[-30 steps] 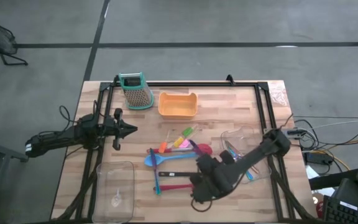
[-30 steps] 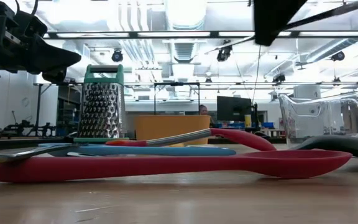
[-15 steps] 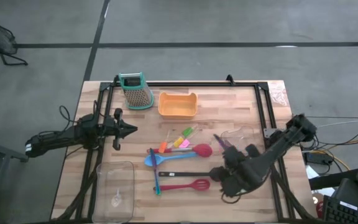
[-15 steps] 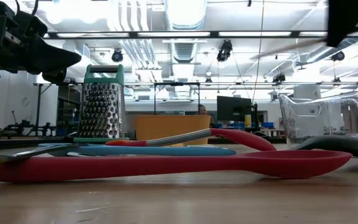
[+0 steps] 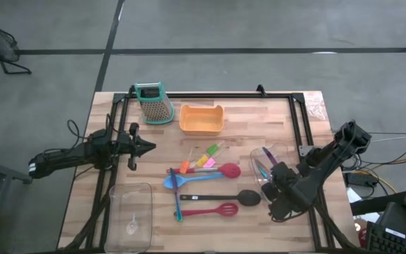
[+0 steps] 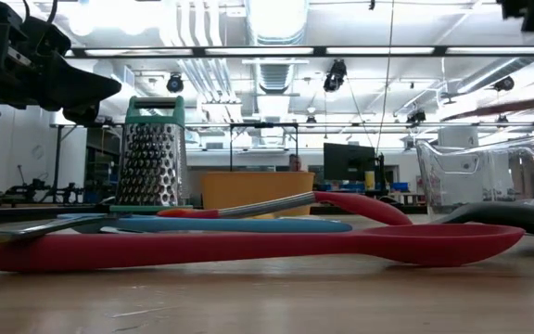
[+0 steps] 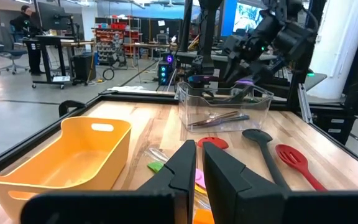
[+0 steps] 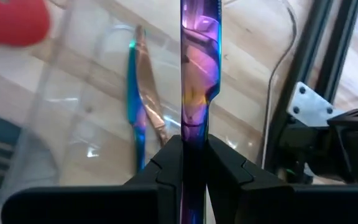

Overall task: Pick & Place Kitchen Items
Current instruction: Put the blue knife into the top transparent bin

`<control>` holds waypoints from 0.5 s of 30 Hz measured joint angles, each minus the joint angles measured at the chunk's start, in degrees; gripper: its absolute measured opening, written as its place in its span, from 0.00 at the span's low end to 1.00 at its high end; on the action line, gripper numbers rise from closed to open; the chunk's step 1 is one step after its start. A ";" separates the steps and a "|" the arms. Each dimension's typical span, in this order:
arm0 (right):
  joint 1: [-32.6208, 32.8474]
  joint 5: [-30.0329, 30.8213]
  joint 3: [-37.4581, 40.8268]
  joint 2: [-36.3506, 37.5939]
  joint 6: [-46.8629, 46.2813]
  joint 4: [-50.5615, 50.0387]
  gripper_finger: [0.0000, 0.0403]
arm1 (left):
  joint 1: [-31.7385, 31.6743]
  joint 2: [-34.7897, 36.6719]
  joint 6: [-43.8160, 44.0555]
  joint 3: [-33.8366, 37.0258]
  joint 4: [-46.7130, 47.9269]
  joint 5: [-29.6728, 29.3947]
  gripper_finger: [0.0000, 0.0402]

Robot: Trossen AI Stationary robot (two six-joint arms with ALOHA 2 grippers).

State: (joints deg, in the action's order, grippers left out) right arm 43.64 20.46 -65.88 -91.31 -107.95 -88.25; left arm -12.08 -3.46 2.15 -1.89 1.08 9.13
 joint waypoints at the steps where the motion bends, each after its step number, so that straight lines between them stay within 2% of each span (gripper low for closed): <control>1: -0.01 0.00 0.87 0.06 0.00 1.10 0.11 | 0.02 0.00 0.00 0.00 0.00 0.00 0.09; 15: -0.16 0.27 10.06 -0.61 0.17 14.44 0.12 | 0.02 0.00 0.01 0.00 0.00 0.00 0.09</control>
State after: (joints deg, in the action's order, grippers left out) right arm 43.47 20.73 -55.82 -91.92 -107.79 -73.81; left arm -12.06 -3.46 2.17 -1.89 1.08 9.12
